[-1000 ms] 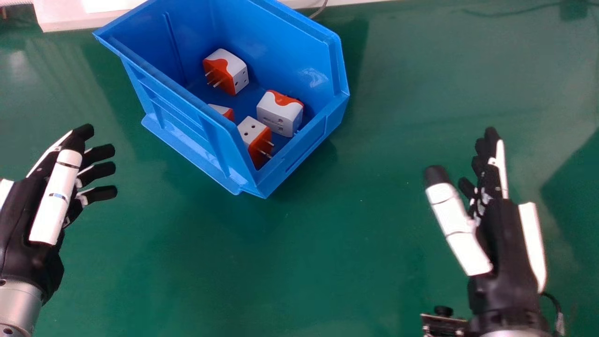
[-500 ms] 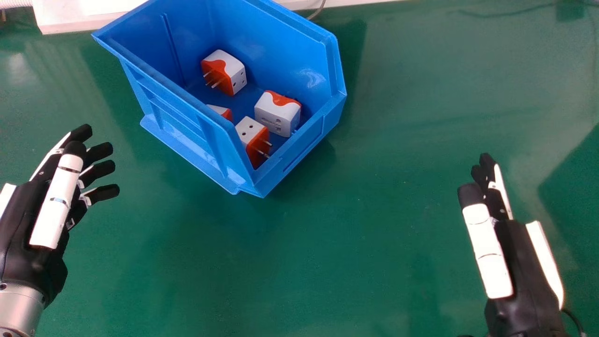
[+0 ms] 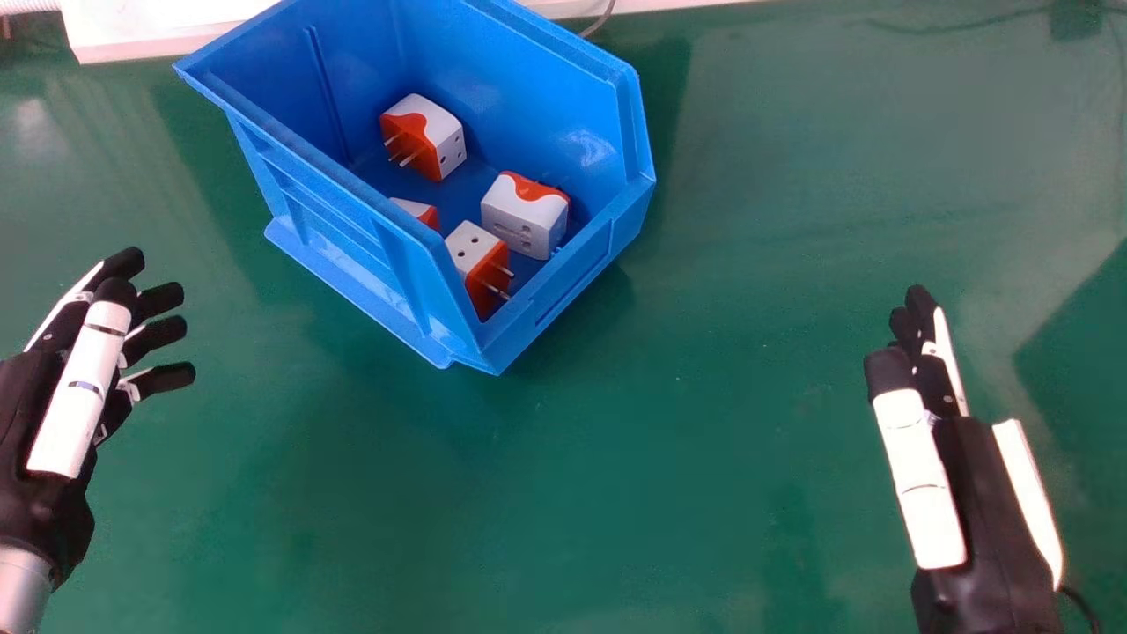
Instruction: Pick all objects and put in blue box
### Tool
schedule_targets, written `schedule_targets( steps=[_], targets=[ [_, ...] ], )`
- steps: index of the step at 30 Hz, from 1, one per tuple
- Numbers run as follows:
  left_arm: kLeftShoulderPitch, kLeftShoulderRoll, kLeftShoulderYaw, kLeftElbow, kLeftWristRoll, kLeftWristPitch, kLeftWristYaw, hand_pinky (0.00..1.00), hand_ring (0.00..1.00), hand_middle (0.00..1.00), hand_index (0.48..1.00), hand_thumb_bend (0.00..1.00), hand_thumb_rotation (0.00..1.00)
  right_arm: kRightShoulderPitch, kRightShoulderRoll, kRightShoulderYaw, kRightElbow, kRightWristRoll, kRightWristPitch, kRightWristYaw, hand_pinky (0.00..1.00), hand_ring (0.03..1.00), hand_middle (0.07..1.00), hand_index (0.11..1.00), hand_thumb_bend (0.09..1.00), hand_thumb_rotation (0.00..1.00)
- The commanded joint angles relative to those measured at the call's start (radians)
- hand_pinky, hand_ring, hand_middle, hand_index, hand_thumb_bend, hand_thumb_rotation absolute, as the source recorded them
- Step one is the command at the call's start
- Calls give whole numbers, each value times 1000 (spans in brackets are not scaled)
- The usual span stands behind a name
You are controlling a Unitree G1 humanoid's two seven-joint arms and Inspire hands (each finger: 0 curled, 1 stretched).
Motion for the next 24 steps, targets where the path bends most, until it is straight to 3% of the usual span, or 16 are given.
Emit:
schedule_targets(
  steps=[1, 3, 6, 10, 18, 24],
  targets=[
    [8, 13, 11, -19, 2, -25, 1, 725, 826, 840, 897, 326, 851, 12, 4, -7, -26, -8, -25, -1, 943, 1000, 1000, 1000, 463, 1000],
    [7, 19, 11, -8, 9, -30, -4, 720, 822, 837, 894, 324, 850, 21, 7, -10, -36, -7, -24, -2, 943, 1000, 1000, 1000, 463, 1000],
    [8, 24, 17, 0, 6, -34, -11, 713, 816, 832, 887, 322, 849, 29, 12, -15, -40, 0, -29, -2, 938, 1000, 1000, 1000, 471, 1000],
    [16, 21, 19, -13, 5, -33, -14, 709, 809, 825, 880, 320, 848, 36, 25, -16, -43, 5, -35, -4, 929, 1000, 1000, 1000, 479, 1000],
    [21, 19, 18, -2, 9, -65, -23, 704, 802, 821, 875, 326, 847, 46, 36, -14, -47, -8, -49, -7, 910, 1000, 1000, 1000, 488, 1000],
    [9, 27, 19, 20, 10, -77, -30, 692, 791, 813, 866, 339, 839, 37, 37, -13, -50, -19, -44, -8, 901, 1000, 1000, 997, 503, 1000]
  ],
)
